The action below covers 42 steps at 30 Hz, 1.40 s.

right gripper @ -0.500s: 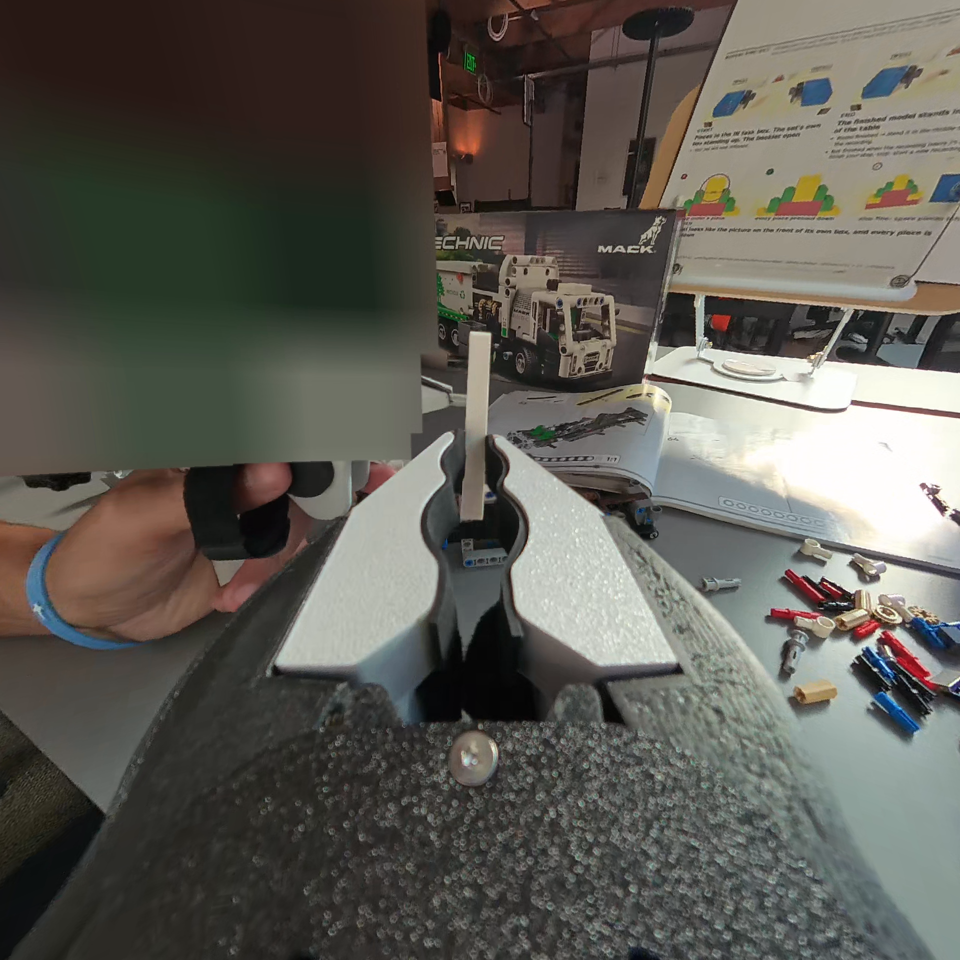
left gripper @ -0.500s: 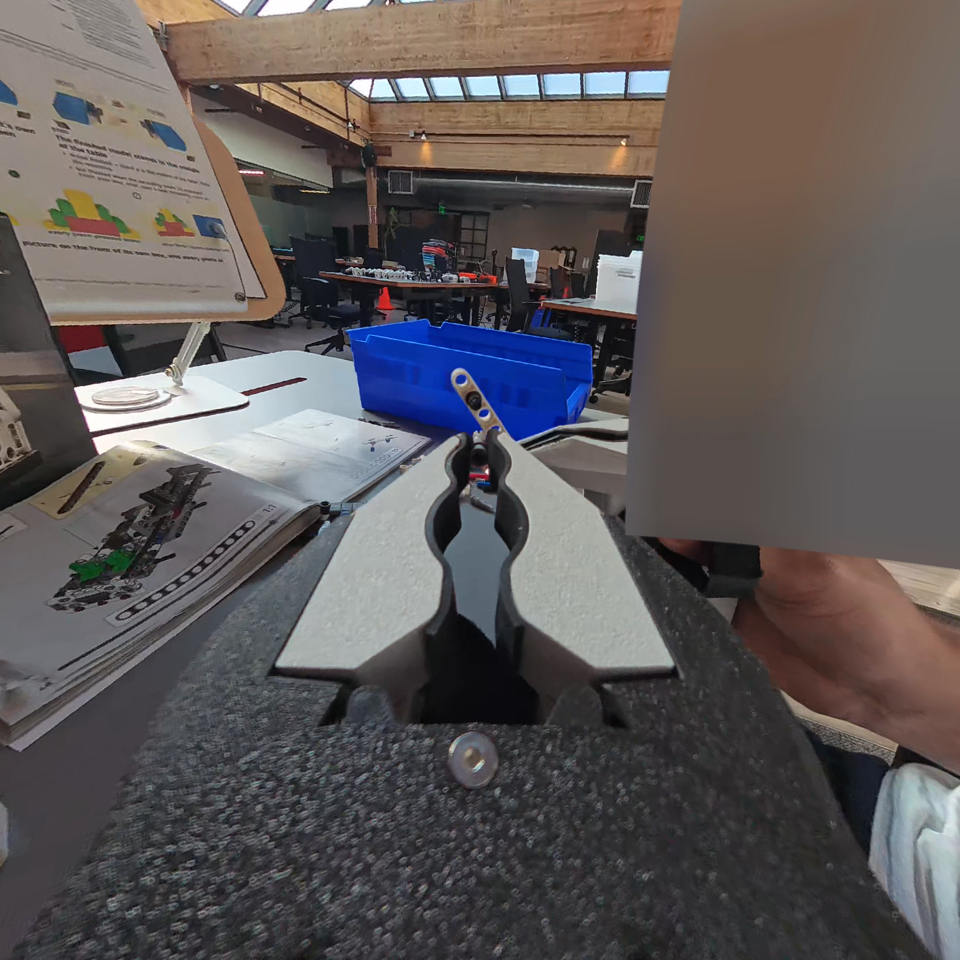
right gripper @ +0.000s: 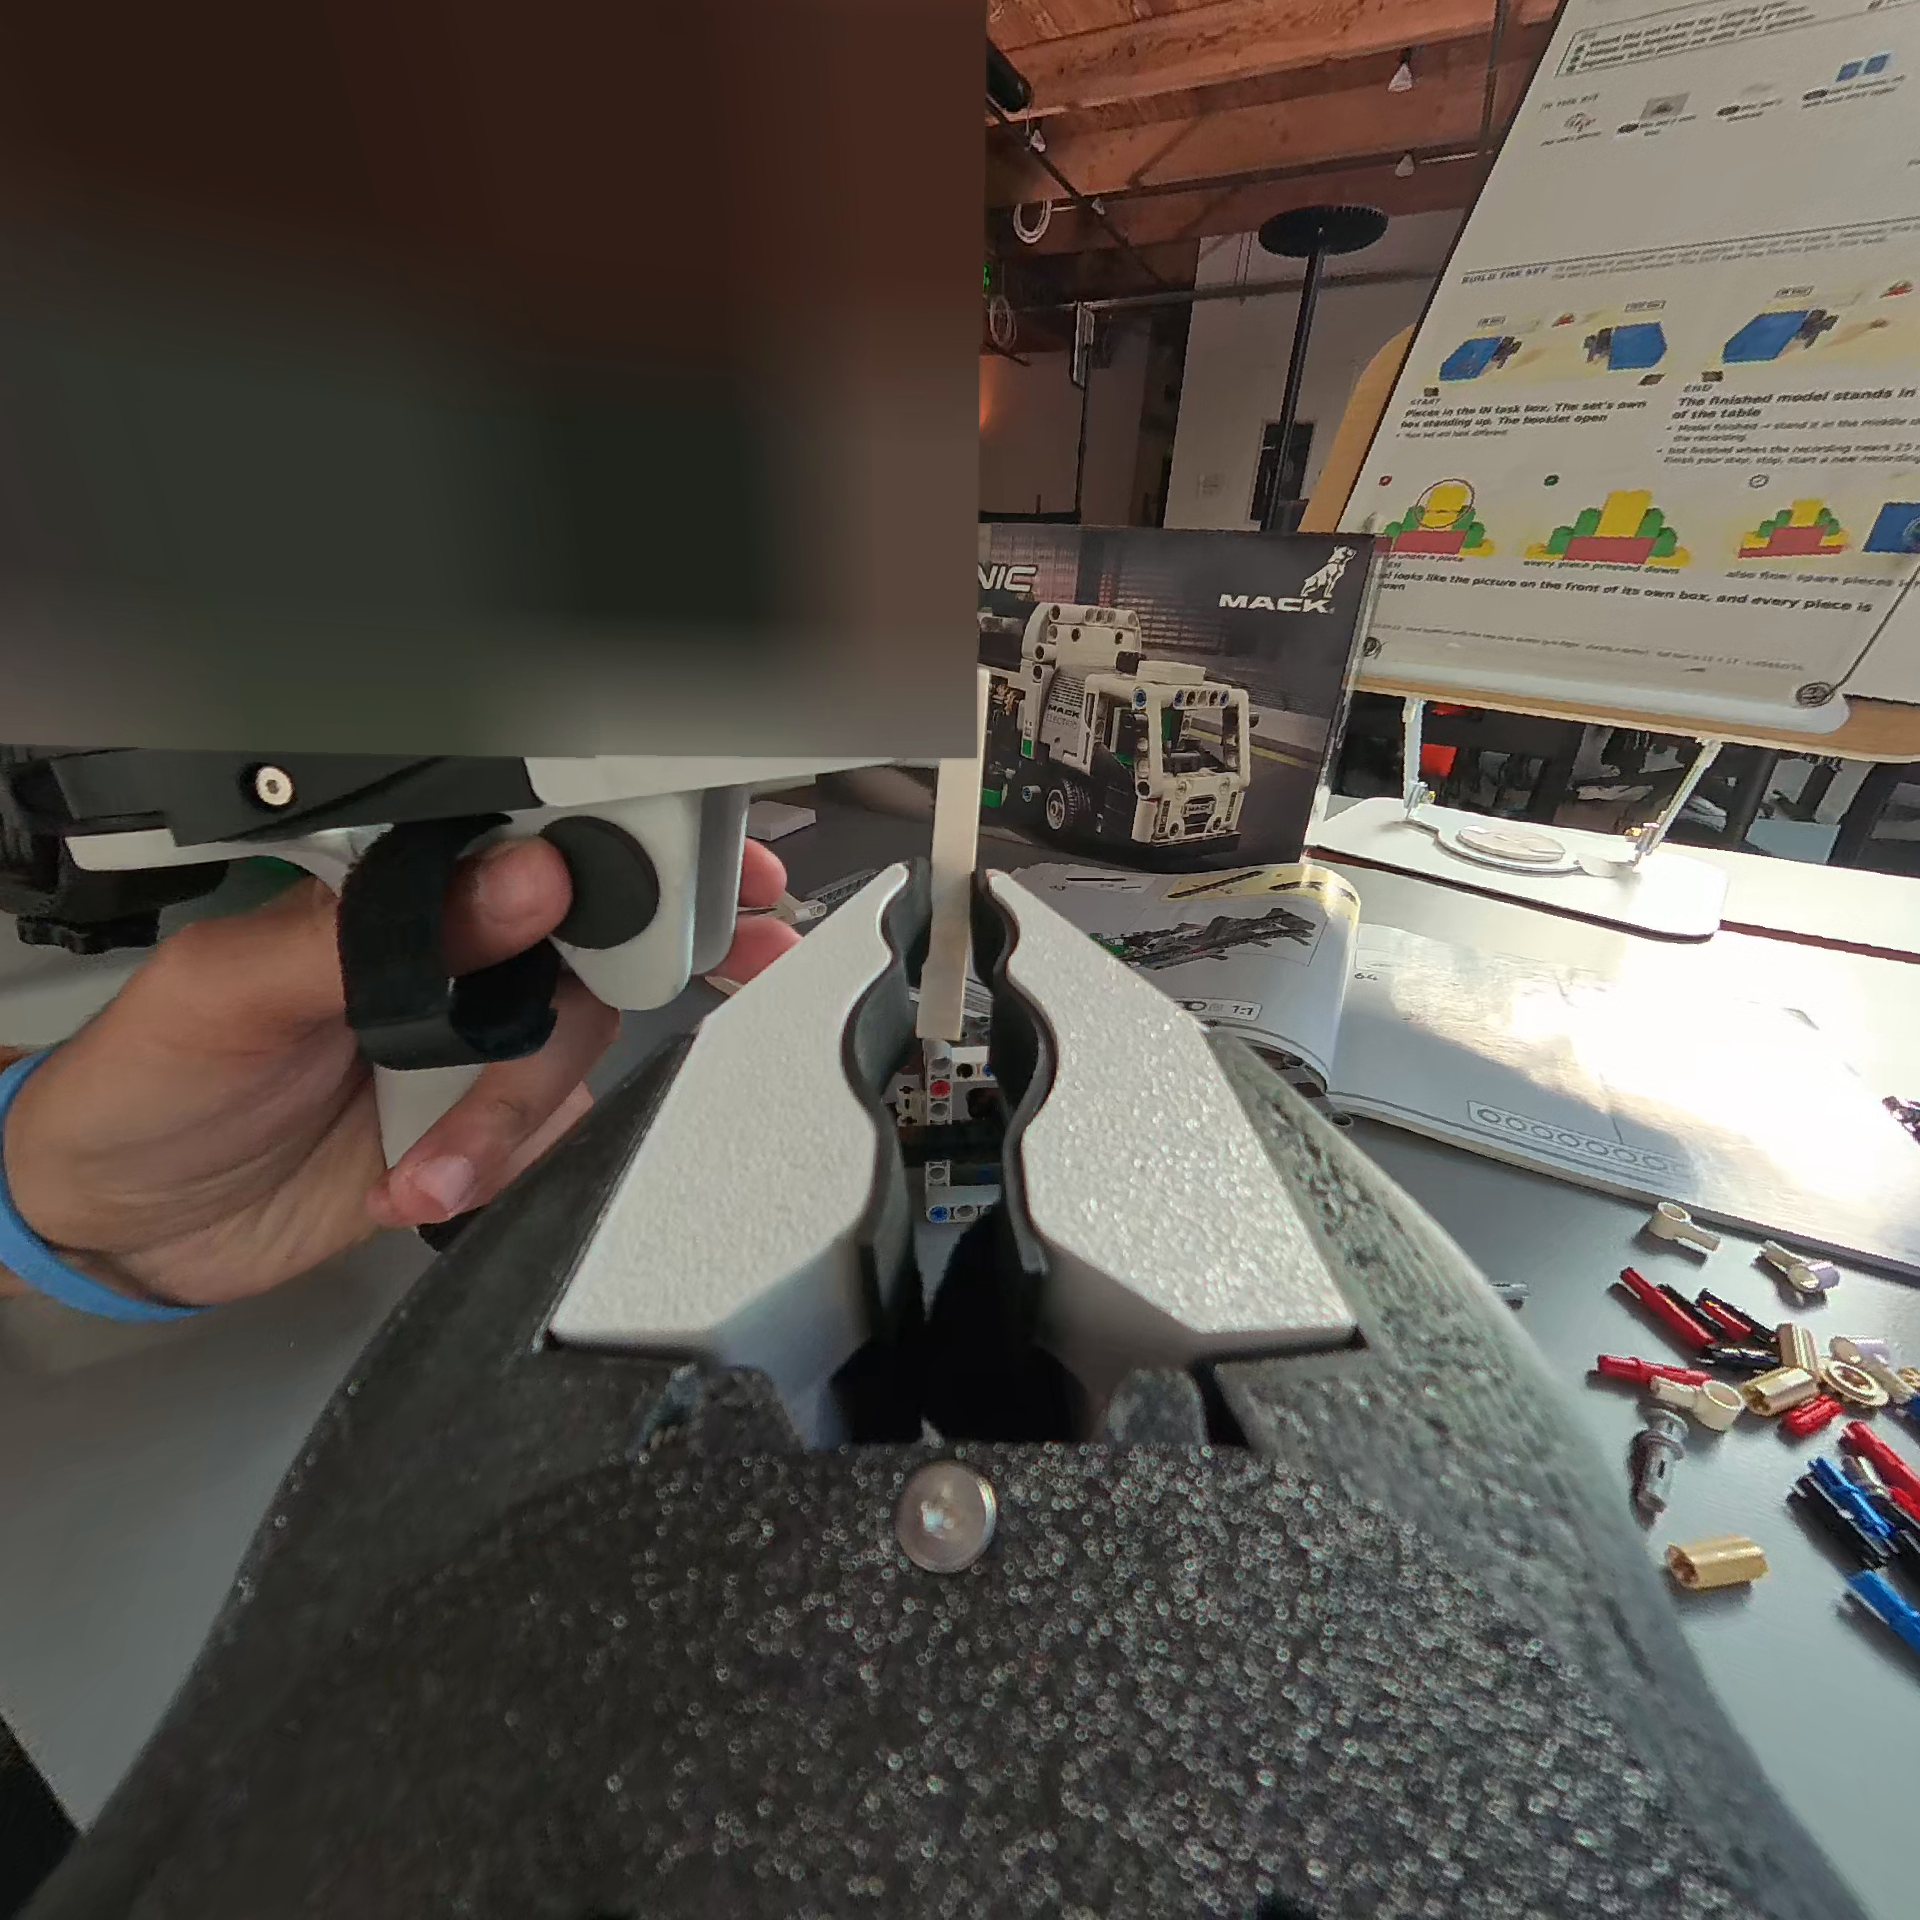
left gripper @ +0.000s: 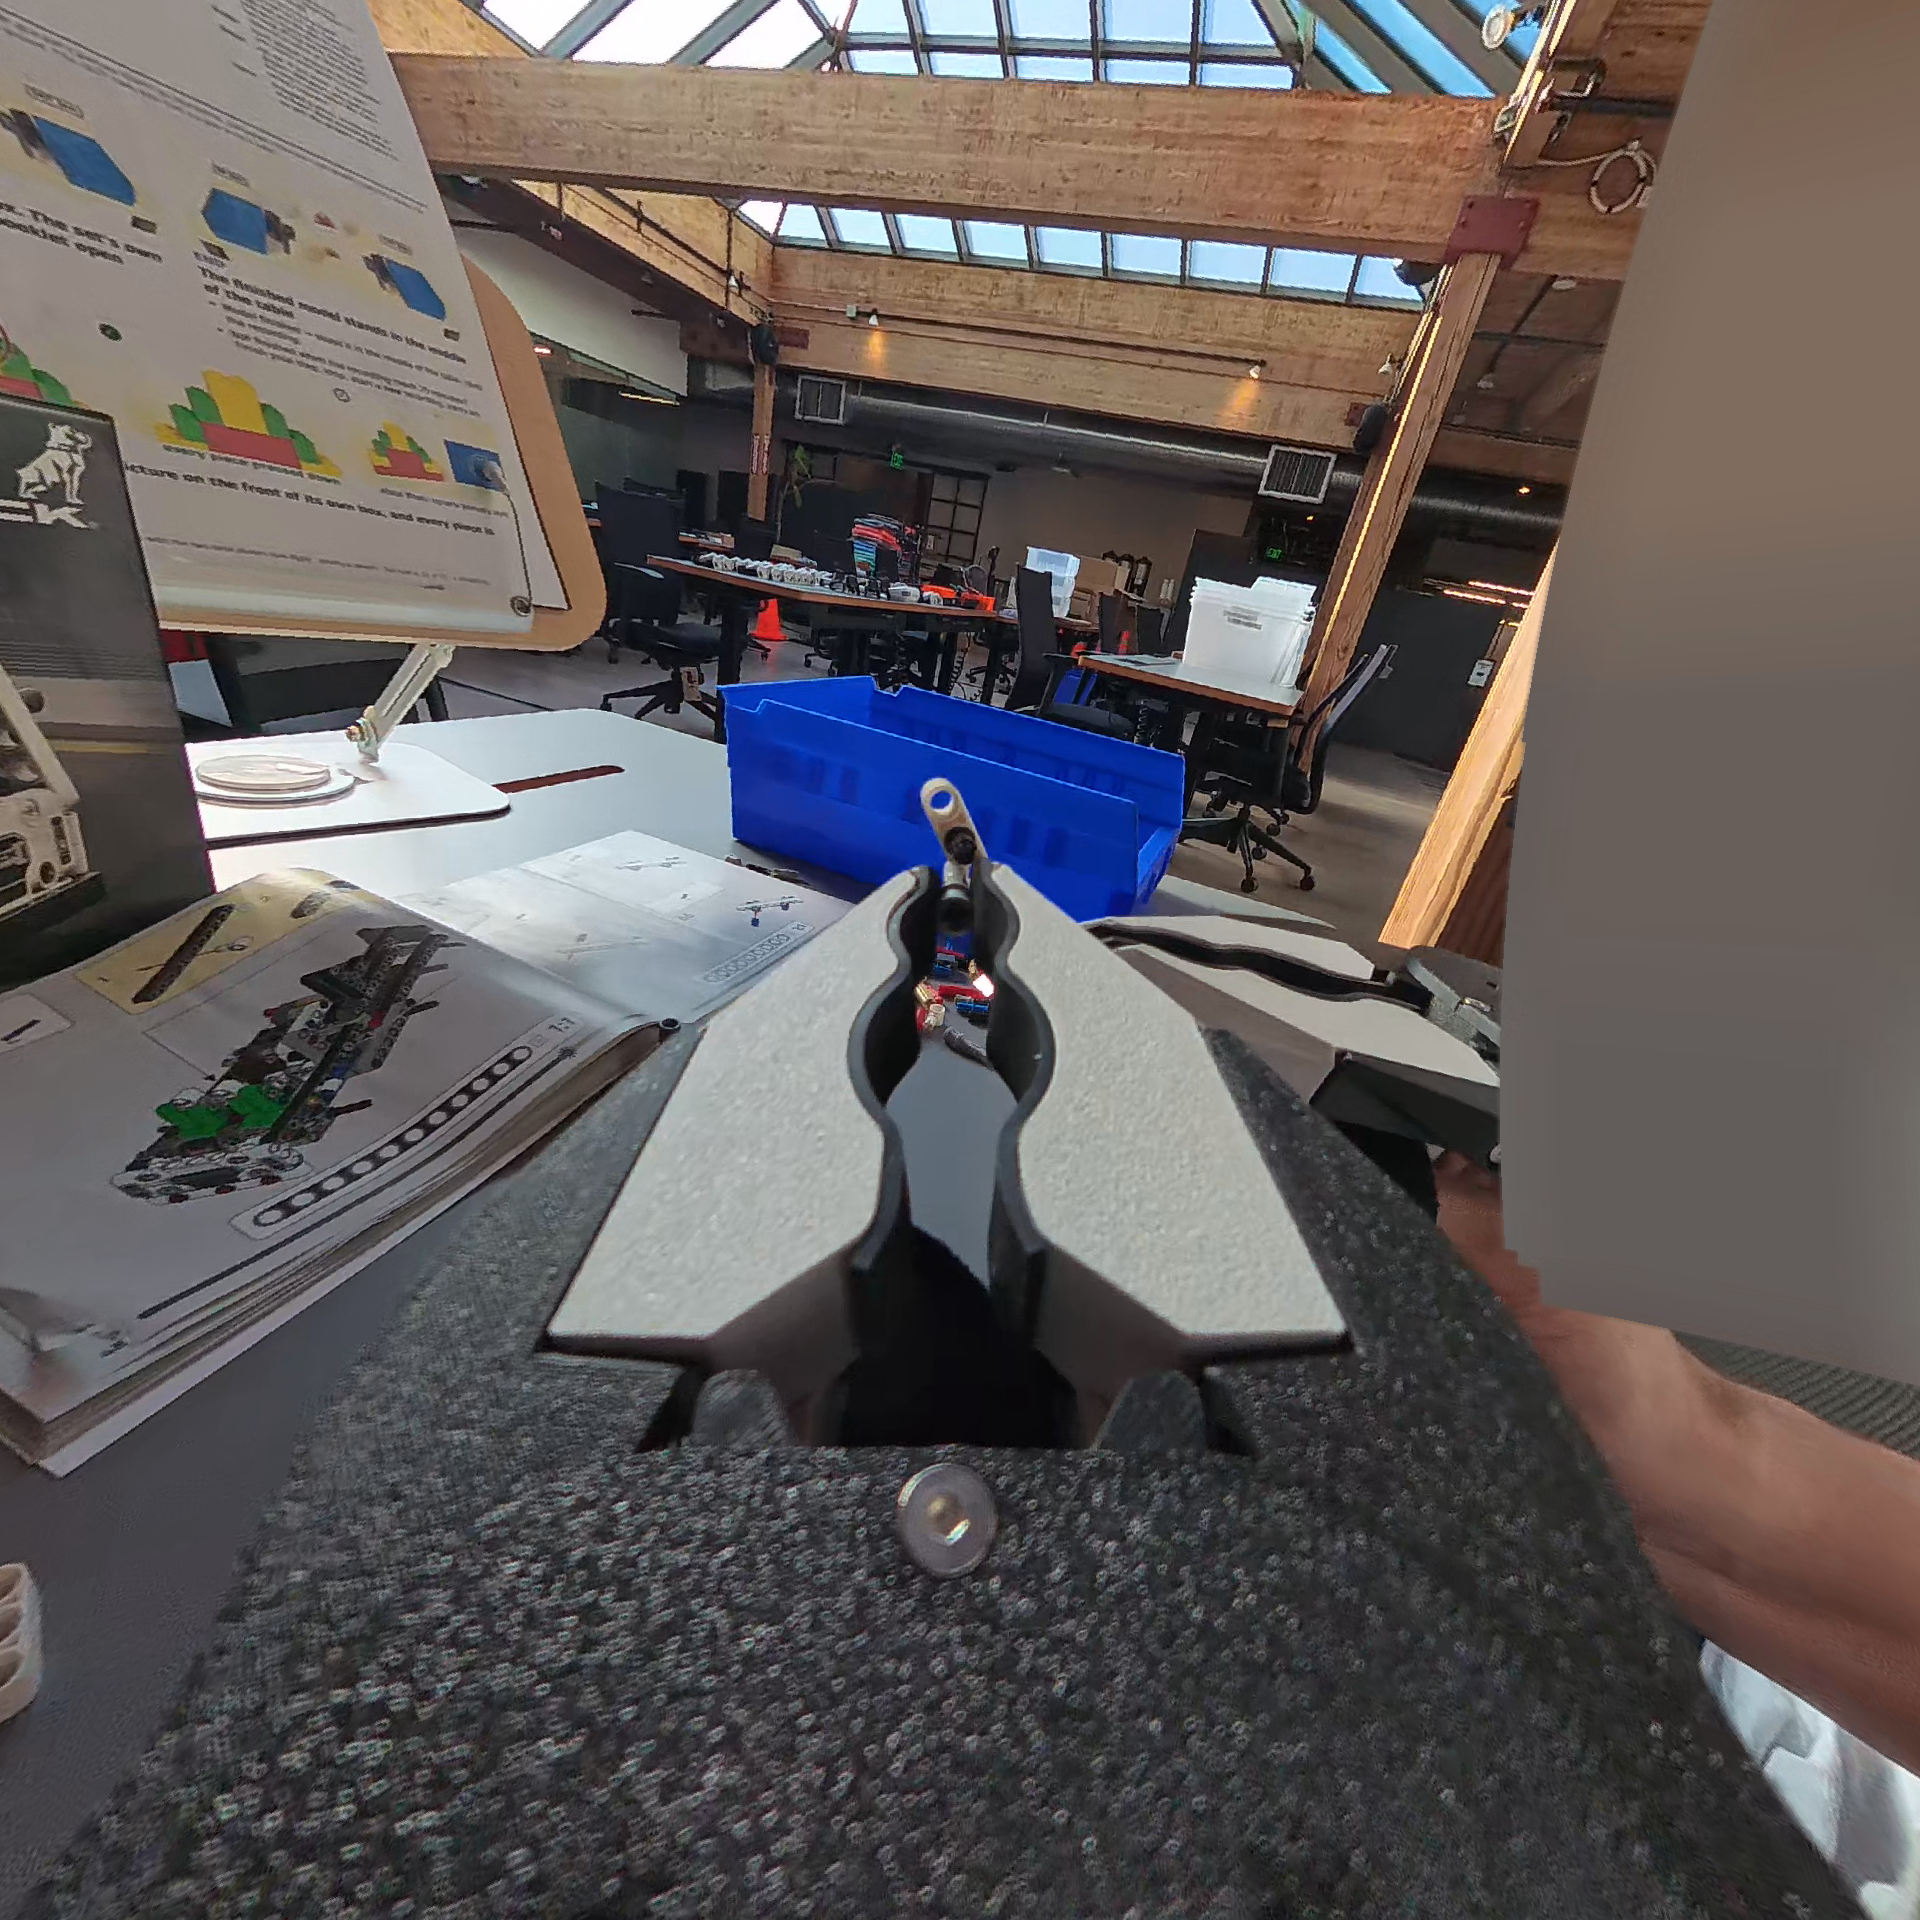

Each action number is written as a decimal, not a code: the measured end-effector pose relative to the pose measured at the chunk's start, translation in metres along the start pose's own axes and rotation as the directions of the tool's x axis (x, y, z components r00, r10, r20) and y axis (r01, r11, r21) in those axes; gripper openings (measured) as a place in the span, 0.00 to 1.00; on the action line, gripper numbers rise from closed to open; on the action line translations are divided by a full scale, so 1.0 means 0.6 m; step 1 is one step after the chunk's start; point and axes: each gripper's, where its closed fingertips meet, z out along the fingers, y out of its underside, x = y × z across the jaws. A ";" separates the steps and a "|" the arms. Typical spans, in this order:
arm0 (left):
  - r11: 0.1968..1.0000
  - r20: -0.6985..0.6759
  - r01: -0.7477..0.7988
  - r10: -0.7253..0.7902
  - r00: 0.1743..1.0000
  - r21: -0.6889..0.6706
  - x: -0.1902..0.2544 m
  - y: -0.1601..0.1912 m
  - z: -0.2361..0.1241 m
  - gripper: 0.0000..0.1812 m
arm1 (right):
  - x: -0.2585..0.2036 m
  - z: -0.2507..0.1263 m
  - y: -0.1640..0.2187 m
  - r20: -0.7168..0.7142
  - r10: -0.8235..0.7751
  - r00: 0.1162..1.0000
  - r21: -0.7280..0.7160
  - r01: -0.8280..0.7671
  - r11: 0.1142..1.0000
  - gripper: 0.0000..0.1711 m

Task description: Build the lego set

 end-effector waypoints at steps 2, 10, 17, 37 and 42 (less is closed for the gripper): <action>1.000 -0.001 0.016 -0.016 1.000 -0.009 -0.003 0.004 0.000 0.02 | 0.000 0.003 0.005 0.003 0.001 1.000 -0.007 -0.001 1.000 0.04; 0.998 -0.009 0.056 -0.056 0.998 -0.028 -0.010 0.011 0.001 0.02 | 0.003 0.008 0.011 -0.011 -0.024 1.000 -0.017 0.024 1.000 0.04; 0.997 -0.012 0.071 -0.071 0.997 -0.030 -0.011 0.014 0.001 0.02 | 0.007 0.012 0.019 -0.040 -0.050 0.998 -0.047 0.049 0.998 0.04; 0.993 -0.037 0.103 -0.105 0.994 -0.051 -0.008 0.019 0.002 0.02 | 0.000 0.010 0.020 -0.086 -0.260 0.962 -0.080 0.253 0.964 0.04; 0.990 -0.040 0.108 -0.112 0.993 -0.090 -0.010 0.029 0.004 0.02 | 0.009 0.002 0.018 -0.121 -0.506 0.854 -0.136 0.490 0.861 0.04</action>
